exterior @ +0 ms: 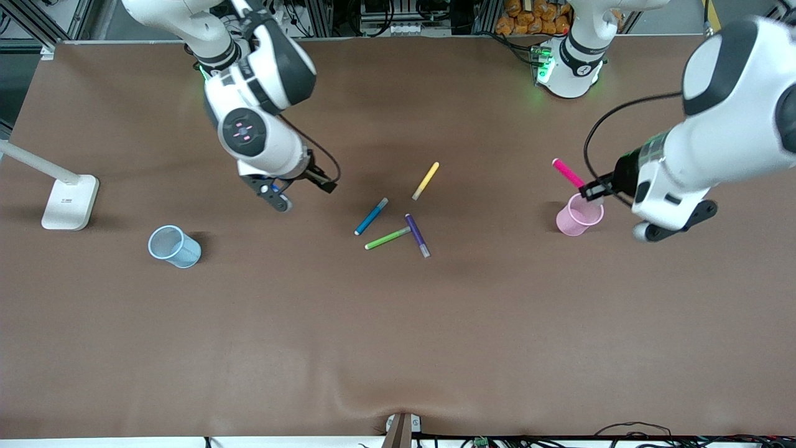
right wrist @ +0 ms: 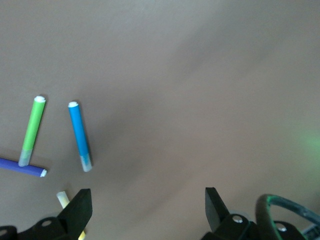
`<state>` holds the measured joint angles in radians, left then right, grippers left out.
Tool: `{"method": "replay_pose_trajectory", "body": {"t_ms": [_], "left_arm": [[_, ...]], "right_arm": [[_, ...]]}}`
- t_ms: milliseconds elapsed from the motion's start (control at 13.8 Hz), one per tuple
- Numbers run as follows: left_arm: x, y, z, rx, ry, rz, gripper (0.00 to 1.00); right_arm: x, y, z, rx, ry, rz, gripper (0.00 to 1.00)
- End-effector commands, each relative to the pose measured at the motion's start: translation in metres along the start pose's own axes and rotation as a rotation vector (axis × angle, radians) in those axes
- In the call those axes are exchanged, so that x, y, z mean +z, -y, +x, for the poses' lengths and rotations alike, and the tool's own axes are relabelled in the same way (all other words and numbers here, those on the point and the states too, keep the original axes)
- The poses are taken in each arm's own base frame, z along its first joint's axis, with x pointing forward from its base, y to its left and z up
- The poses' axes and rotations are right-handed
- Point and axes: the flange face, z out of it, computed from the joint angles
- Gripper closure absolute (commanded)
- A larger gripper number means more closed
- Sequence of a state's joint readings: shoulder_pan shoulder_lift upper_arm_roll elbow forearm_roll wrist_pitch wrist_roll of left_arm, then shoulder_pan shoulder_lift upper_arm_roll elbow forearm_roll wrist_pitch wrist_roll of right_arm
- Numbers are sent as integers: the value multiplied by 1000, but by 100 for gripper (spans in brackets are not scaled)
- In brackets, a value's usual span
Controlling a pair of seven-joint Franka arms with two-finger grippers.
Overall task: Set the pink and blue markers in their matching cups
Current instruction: 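Carry the pink marker over the pink cup while the right gripper grasps blue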
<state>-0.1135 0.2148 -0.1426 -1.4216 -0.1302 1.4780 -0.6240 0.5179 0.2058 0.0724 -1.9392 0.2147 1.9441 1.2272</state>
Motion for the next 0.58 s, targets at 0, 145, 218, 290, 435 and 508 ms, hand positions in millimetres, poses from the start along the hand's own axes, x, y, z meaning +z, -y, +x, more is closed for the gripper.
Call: {"method": "replay_pose_trajectory", "body": {"t_ms": [0,145,218,290,435,508], "left_arm": [[-19,10,-17,36,-23,23,100],[-28,17,-22,102,-30,44,100],[-35,21,-22,138,-43,60,100],[-39,24,-22,156,-49,84,100],[-44,30,-23,190,-64,120,100],[-48,34,-24,203,-68,123,100]], "right_arm": [[12,0,-16,48,-13,42,0],[26,8,-21,65,-20,49,0],[35,12,-28,72,-27,55,0],[43,13,-33,79,-40,74,0],[59,19,-37,79,-52,100,0],[69,23,-41,97,-54,104,0]]}}
